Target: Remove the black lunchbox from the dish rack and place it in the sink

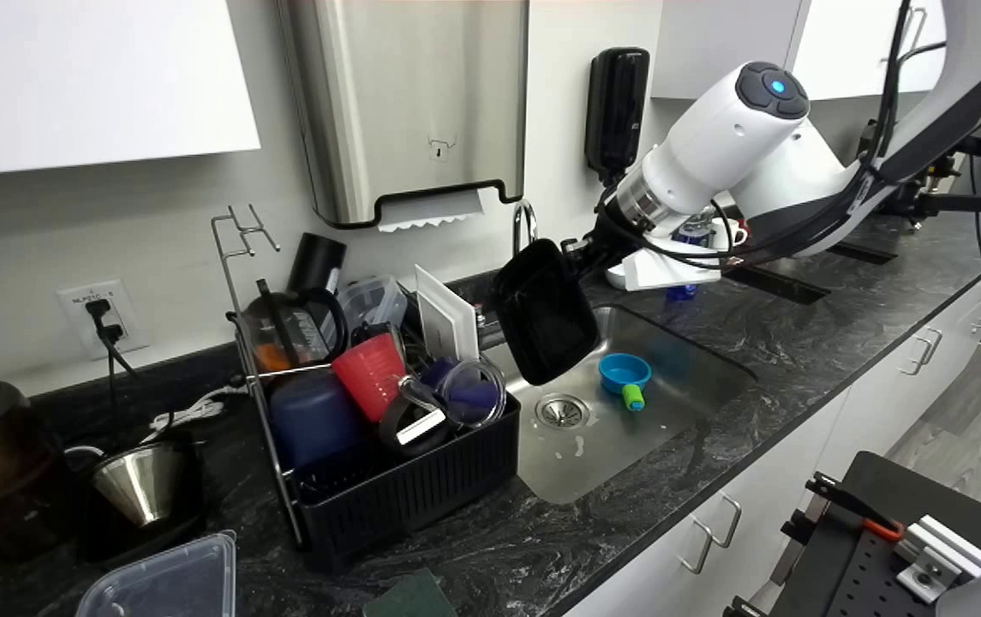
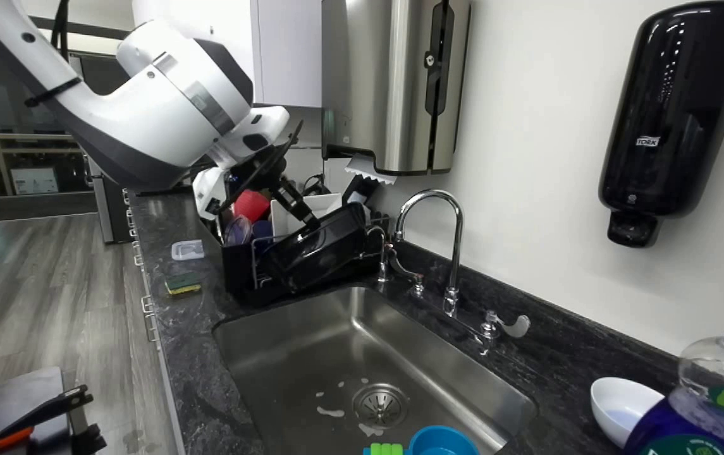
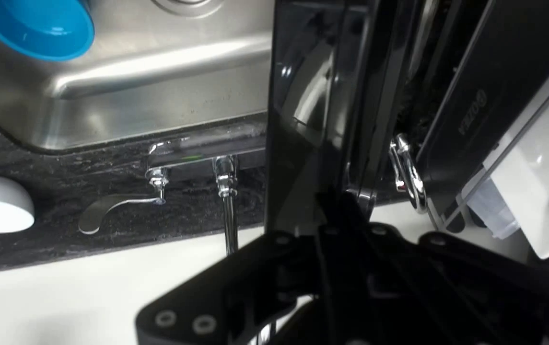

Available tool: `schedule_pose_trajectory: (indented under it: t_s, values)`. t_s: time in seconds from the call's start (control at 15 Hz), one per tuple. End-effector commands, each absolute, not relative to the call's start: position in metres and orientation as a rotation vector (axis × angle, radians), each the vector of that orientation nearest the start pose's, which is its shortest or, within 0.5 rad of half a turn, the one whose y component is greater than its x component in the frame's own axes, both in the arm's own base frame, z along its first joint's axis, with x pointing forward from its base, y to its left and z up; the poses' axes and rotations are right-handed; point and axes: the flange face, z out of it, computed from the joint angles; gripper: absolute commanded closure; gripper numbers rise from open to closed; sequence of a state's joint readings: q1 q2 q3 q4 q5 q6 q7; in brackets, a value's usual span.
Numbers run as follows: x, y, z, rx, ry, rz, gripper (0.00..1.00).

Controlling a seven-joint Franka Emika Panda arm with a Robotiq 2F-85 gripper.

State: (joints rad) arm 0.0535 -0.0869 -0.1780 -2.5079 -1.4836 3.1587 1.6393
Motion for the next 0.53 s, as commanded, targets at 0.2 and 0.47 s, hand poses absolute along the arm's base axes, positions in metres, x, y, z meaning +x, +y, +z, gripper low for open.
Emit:
schedule_pose_trajectory:
  t_s: [0.2, 0.47]
  values:
    - [0.446, 0.041, 0.303, -2.878, 0.429, -0.886, 0.99]
    - [0.438, 0.041, 0.281, -2.883, 0.471, -0.793, 0.99]
